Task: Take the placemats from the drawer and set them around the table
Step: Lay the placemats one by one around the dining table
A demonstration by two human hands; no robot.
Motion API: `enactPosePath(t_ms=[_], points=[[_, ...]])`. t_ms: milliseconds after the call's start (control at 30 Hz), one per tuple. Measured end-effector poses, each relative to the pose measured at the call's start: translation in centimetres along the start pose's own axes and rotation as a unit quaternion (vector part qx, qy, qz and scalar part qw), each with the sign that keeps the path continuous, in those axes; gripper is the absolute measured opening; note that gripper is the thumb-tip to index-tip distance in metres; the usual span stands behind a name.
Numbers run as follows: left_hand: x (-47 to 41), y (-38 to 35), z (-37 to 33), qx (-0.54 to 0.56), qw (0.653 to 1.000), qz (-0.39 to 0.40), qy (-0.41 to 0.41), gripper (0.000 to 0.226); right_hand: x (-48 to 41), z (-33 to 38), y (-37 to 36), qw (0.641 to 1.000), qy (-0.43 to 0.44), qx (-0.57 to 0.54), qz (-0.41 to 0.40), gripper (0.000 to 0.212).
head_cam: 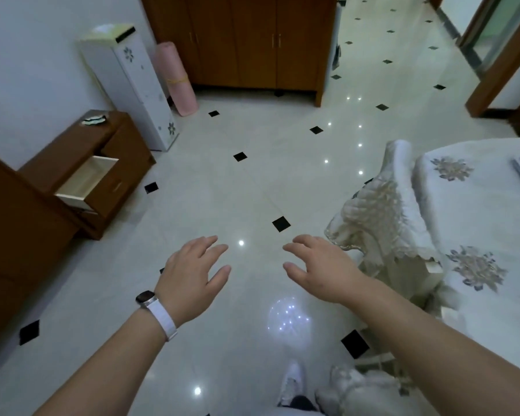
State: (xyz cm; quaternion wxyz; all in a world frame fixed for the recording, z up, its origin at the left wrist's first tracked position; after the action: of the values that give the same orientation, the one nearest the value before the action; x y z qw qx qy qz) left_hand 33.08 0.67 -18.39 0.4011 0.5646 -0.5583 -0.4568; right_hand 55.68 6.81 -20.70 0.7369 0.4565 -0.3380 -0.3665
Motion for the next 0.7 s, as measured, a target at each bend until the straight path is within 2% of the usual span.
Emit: enactPosePath(t_ms=[100, 300, 700], points=[[-4.2, -0.4, -1.2, 0.015, 1.0, 0.008, -0.022, 0.054, -2.6, -2.3, 1.9, 1.0, -0.009, -0.008, -0.004, 0.048], [-11.9, -1.2, -1.2, 0.006, 0.998, 0.025, -0.065, 0.052, -6.5, -5.9, 4.3, 0.999, -0.044, -0.023, -0.02, 0.049], [-31.8, -5.1, 4.9, 0.072, 0.99, 0.035, -0.113, 0.054, -21.9, -11.7, 7.5, 0.987, -0.153, -0.026, -0.037, 0.049]])
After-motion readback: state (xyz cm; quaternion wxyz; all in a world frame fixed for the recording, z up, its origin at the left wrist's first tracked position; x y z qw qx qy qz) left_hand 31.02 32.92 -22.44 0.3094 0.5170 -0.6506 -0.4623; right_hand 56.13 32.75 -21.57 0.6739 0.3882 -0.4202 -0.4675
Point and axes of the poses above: each hand's wrist, its own x-axis away from the middle knuckle, its own y-axis out of the back of the hand, z = x × y, the point moved 7 cm from there along -x, towards the middle knuckle
